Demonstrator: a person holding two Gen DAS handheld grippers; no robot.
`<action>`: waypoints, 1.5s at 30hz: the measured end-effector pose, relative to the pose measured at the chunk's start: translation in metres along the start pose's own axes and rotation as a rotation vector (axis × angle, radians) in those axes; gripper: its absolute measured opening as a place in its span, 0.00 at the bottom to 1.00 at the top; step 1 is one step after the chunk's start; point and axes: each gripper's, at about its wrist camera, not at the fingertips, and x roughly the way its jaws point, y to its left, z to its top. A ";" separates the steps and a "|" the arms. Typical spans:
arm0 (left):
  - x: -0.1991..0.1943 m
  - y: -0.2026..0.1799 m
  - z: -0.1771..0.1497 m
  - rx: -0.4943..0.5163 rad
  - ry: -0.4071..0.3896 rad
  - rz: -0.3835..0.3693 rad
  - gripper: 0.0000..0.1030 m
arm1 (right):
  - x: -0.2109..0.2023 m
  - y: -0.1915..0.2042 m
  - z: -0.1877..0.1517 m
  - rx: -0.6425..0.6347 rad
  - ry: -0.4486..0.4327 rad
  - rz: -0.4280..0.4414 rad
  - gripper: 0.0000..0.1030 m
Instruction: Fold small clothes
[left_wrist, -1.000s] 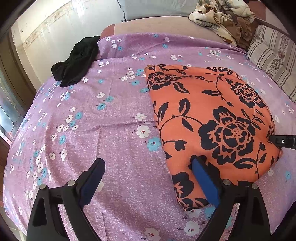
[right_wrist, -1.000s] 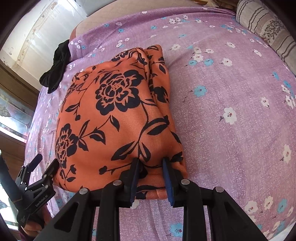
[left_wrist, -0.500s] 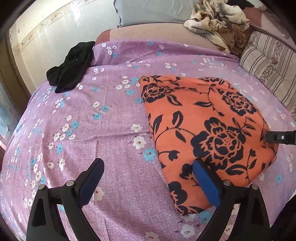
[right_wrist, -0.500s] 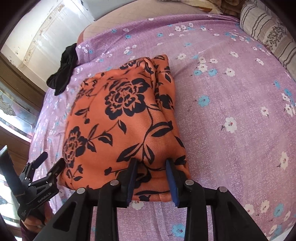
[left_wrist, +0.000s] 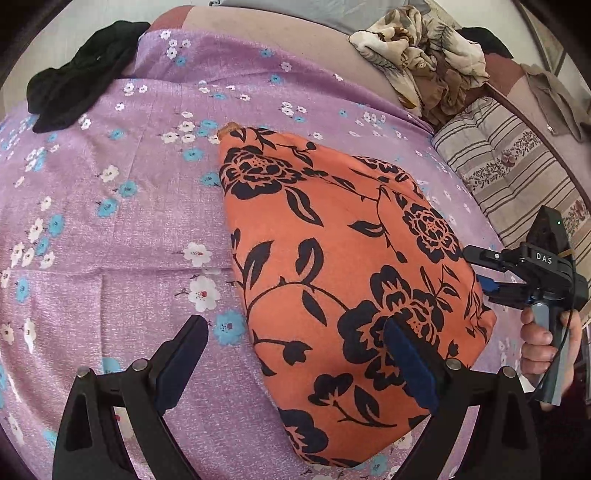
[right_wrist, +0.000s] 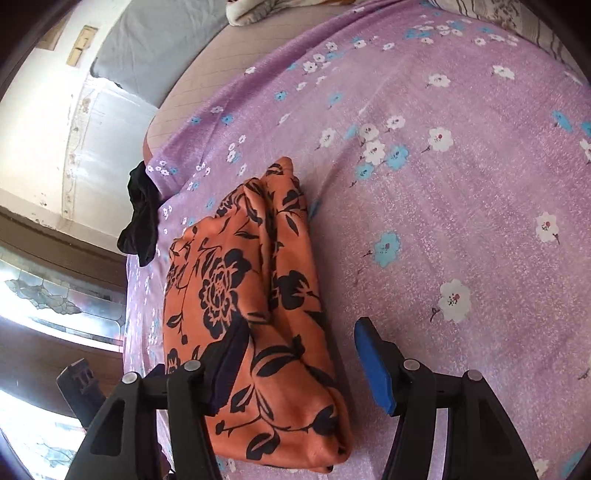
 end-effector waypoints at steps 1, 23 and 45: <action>0.001 0.002 0.001 -0.014 0.007 -0.019 0.94 | 0.005 -0.003 0.002 0.019 0.013 0.033 0.63; 0.026 -0.021 0.002 0.051 0.050 -0.067 0.85 | 0.062 0.063 -0.016 -0.248 0.014 -0.032 0.62; -0.014 -0.041 -0.003 0.116 -0.045 0.078 0.58 | 0.042 0.110 -0.042 -0.395 -0.136 -0.109 0.43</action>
